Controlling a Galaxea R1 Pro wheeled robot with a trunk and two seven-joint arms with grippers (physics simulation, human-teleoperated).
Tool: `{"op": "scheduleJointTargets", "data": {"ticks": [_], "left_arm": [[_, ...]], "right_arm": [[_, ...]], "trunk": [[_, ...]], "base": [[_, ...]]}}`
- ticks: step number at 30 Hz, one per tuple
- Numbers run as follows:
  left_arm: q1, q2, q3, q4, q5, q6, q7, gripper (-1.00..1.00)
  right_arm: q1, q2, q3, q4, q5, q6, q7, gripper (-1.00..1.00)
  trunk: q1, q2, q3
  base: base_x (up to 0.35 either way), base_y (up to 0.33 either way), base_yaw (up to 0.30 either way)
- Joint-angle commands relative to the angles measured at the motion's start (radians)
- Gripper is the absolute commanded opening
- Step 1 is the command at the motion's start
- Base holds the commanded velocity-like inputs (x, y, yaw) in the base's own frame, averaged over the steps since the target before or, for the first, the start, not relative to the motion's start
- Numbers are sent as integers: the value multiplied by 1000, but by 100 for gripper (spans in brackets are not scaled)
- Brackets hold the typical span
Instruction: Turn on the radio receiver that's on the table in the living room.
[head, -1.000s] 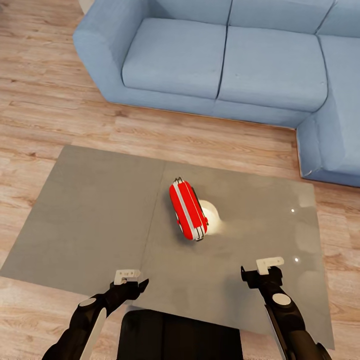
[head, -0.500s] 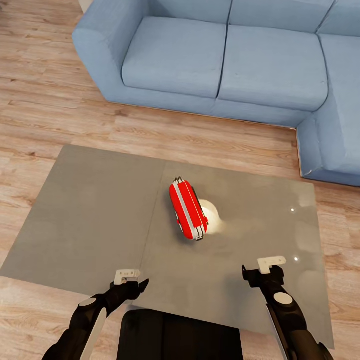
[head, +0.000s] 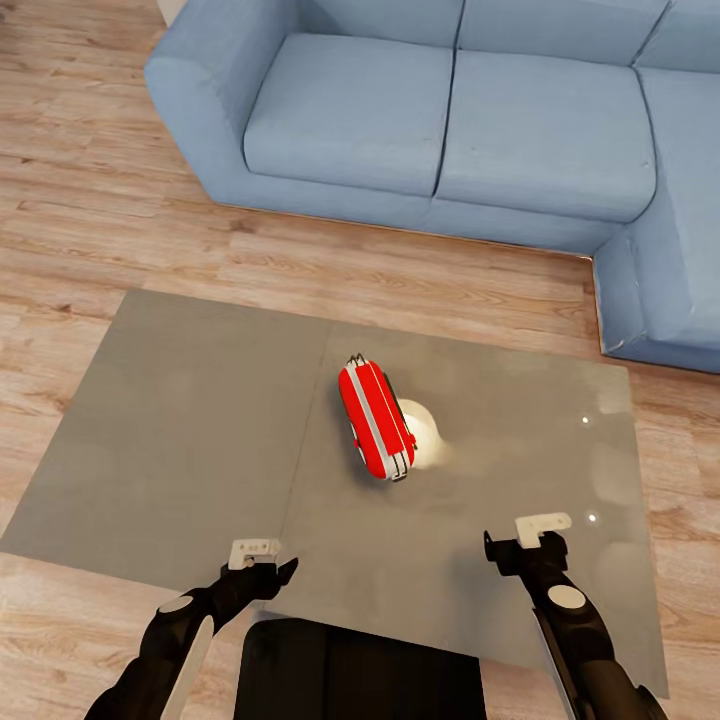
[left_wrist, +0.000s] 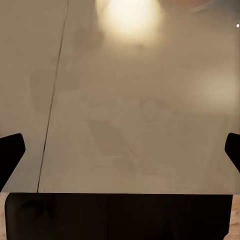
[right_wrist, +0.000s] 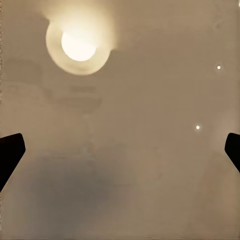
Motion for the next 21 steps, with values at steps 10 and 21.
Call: {"op": "scheduleJointTargets", "data": {"ticks": [10,21], "left_arm": [[-1,-11,-17,10,-8,-11,-2,100],[-2,-11,-39,3,-5,-10,-3,100]], "right_arm": [[-17,13,19,18,1,17,20,100],[13,7,-21,68,10,32,3,100]], "trunk": [[0,0,0],[0,0,0]], "base": [[0,0,0],[0,0,0]]}}
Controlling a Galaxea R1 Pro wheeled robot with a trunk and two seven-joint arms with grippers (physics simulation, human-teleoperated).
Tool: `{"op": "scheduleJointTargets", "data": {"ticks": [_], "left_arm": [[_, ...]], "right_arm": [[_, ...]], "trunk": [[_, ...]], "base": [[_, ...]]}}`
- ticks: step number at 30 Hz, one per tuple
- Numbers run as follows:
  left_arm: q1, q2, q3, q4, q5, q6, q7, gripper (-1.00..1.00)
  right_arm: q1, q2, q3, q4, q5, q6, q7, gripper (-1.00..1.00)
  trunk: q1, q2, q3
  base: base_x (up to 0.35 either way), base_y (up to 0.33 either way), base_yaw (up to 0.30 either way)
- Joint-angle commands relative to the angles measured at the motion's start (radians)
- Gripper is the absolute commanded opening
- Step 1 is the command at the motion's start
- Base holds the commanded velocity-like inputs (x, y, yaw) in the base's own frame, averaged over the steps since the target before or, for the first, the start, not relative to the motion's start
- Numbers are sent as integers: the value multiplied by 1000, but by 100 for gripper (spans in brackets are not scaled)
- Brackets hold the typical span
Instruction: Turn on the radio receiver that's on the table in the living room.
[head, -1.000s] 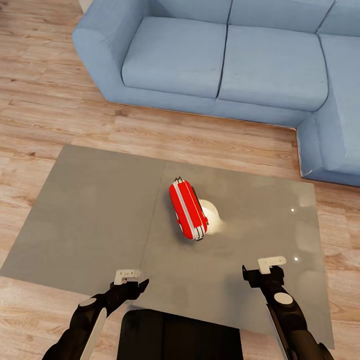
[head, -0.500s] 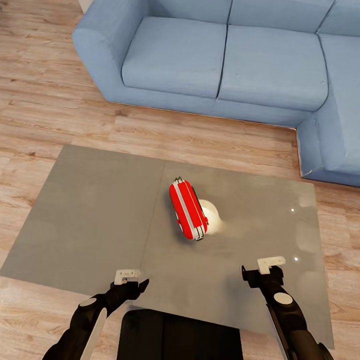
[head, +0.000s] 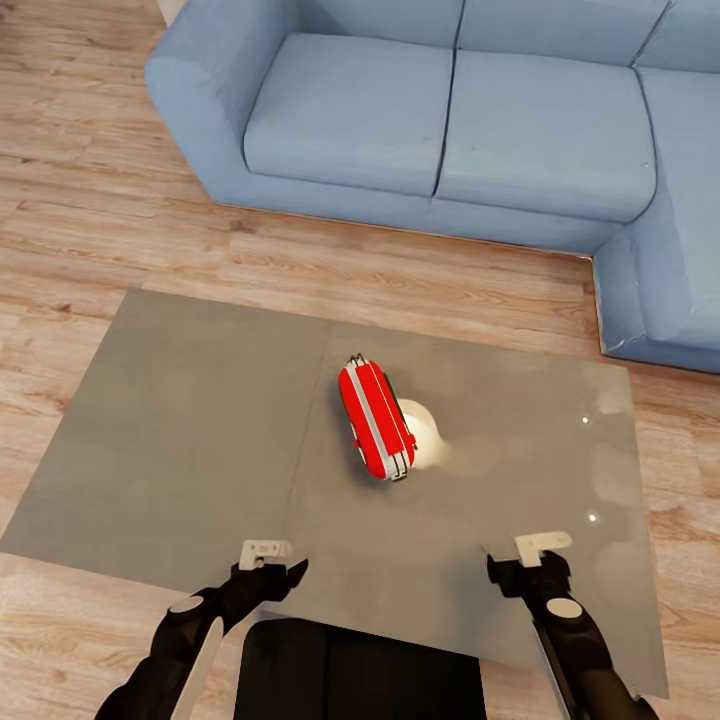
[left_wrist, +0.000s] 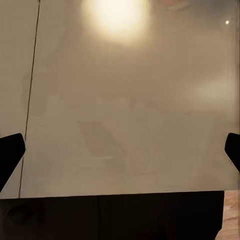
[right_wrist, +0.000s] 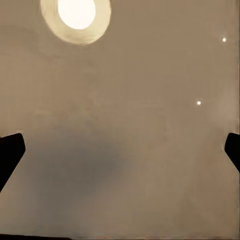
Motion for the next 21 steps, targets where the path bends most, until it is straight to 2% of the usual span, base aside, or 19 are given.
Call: {"op": "scheduleJointTargets", "data": {"ticks": [1,5,19,20,21], "left_arm": [[0,-1,0,-1,0,0,0,100],[0,-2,-1,-2,0,1,0,100],[0,-2,-1,3,0,-1,0,100],[0,-2,-1,4,0,-1,0,100],[0,-2,-1,4,0,-1,0,100]], "right_arm": [[6,0,-2,-6,2,6,-6,100],[28,7,21,-28,4,28,-19,100],[-51,86,100,-107,2,106,-21,100],[-300,168,240,-126,2,488,-20,100],[-312,168,246,-126,2,488,-20,100]], "trunk": [[0,0,0],[0,0,0],[0,0,0],[0,0,0],[0,0,0]], "base": [[0,0,0],[0,0,0],[0,0,0],[0,0,0],[0,0,0]]}}
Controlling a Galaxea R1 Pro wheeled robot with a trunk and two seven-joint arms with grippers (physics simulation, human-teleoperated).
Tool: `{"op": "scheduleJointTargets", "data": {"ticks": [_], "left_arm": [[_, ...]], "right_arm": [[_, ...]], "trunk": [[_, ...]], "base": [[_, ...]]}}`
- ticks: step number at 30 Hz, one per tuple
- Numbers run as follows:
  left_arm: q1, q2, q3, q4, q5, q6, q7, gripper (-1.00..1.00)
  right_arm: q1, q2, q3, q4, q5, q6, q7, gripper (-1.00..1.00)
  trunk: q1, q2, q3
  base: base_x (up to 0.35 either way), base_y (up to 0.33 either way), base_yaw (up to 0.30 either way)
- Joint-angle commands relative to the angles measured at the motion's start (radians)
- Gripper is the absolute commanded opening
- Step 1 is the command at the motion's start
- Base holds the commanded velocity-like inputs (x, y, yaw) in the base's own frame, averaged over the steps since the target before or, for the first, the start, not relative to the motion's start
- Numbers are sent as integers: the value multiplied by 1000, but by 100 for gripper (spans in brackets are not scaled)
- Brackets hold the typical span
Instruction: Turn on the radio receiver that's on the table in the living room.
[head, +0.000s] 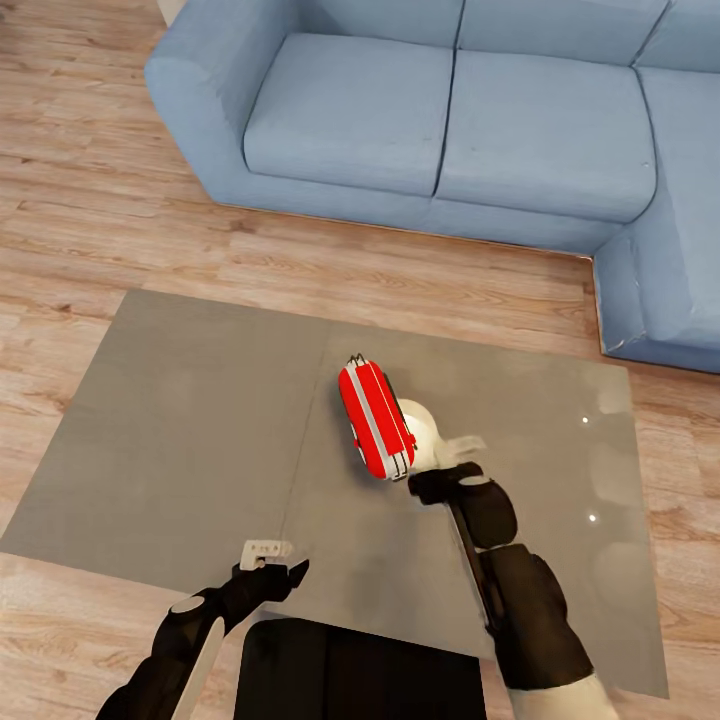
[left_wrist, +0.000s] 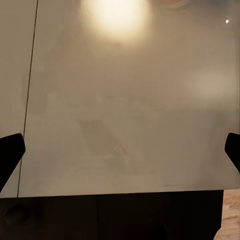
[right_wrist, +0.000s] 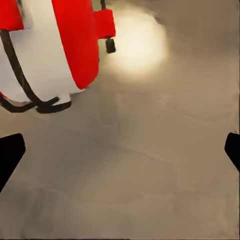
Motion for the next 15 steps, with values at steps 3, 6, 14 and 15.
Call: {"op": "scheduleJointTargets", "data": {"ticks": [3,6,14,15], "left_arm": [[0,1,0,0,0,0,0,100],[0,1,0,1,0,0,0,100],[0,2,0,3,0,0,0,100],[0,2,0,3,0,0,0,100]], "right_arm": [[-44,0,20,0,6,3,0,100],[-86,0,34,-1,0,3,4,100],[-135,0,64,0,-2,3,31,100],[-141,0,69,0,-2,3,32,100]], "trunk": [[0,0,0],[0,0,0],[0,0,0],[0,0,0]], "base": [[0,0,0],[0,0,0],[0,0,0],[0,0,0]]}}
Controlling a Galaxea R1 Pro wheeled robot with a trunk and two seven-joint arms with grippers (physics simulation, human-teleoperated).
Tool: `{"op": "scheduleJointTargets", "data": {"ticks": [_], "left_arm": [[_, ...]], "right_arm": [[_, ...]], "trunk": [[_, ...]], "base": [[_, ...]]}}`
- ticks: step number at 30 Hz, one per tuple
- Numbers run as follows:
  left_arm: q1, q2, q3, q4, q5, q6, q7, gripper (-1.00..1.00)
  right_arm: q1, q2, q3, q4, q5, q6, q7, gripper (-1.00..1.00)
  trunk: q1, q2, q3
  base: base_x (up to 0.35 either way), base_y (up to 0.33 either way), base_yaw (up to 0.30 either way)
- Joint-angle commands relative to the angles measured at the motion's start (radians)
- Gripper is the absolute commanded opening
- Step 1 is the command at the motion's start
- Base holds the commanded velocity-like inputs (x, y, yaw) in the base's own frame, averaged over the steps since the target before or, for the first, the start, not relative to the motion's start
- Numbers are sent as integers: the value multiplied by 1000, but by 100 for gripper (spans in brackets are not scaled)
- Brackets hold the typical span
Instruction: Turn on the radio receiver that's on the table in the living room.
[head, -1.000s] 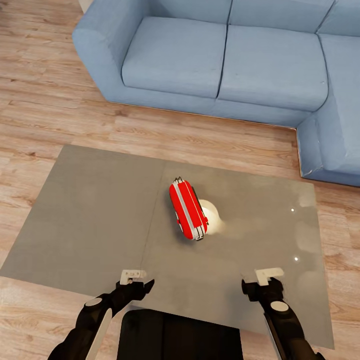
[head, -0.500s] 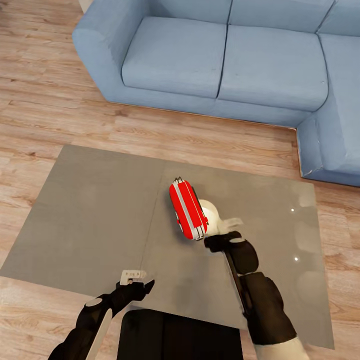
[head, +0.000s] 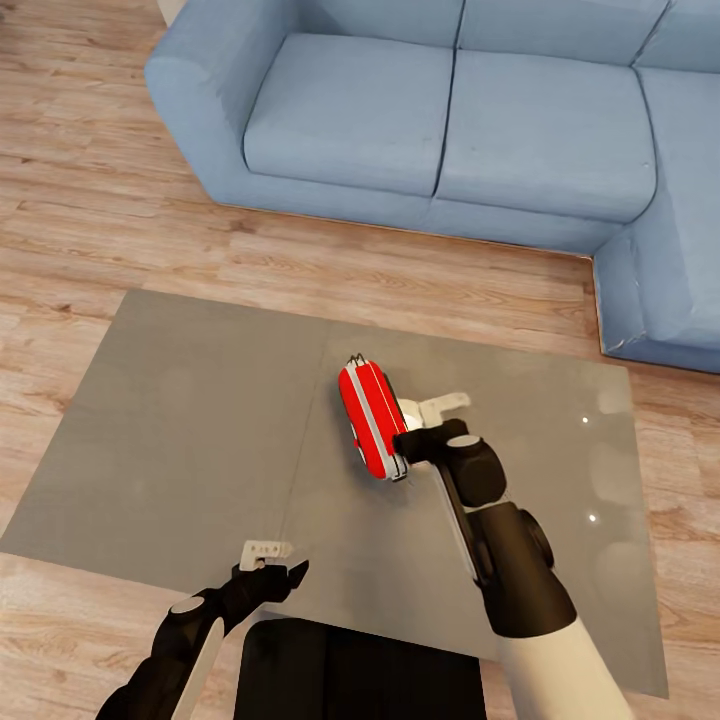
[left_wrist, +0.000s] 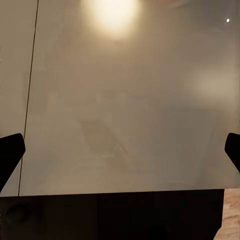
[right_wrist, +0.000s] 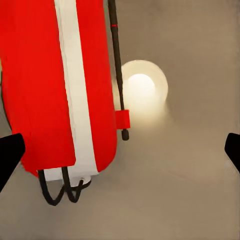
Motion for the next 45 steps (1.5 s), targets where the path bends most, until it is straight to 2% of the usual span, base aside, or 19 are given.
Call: {"op": "scheduleJointTargets", "data": {"ticks": [1,5,12,15,17,20,23,27,32,36,42,45], "left_arm": [[0,0,0,0,0,0,0,100],[0,0,0,0,0,0,0,100],[0,0,0,0,0,0,0,100],[0,0,0,0,0,0,0,100],[0,0,0,0,-1,0,0,100],[0,0,0,0,-1,0,0,100],[0,0,0,0,0,0,0,100],[0,0,0,0,0,0,0,100],[0,-1,0,0,-1,0,0,100],[0,-1,0,0,-1,0,0,100],[0,-1,0,0,-1,0,0,100],[0,-1,0,0,0,0,0,100]], "right_arm": [[-10,0,10,0,0,0,2,100],[-39,0,27,6,-2,0,12,100],[-47,0,35,14,-1,0,25,100],[-47,0,81,14,-1,0,24,100],[-49,0,125,16,-3,0,22,100],[-74,0,133,45,-6,0,22,100],[-112,0,135,85,-37,0,22,100],[-128,0,136,96,-62,0,22,100],[-134,0,135,115,-71,0,22,100],[-138,0,130,172,-72,0,22,100],[-165,0,69,252,-72,0,26,100],[-168,0,58,264,-72,0,30,100]], "trunk": [[0,0,0],[0,0,0],[0,0,0],[0,0,0],[0,0,0],[0,0,0],[0,0,0],[0,0,0],[0,0,0],[0,0,0],[0,0,0],[0,0,0]], "base": [[0,0,0],[0,0,0],[0,0,0],[0,0,0],[0,0,0],[0,0,0],[0,0,0],[0,0,0],[0,0,0],[0,0,0],[0,0,0],[0,0,0]]}}
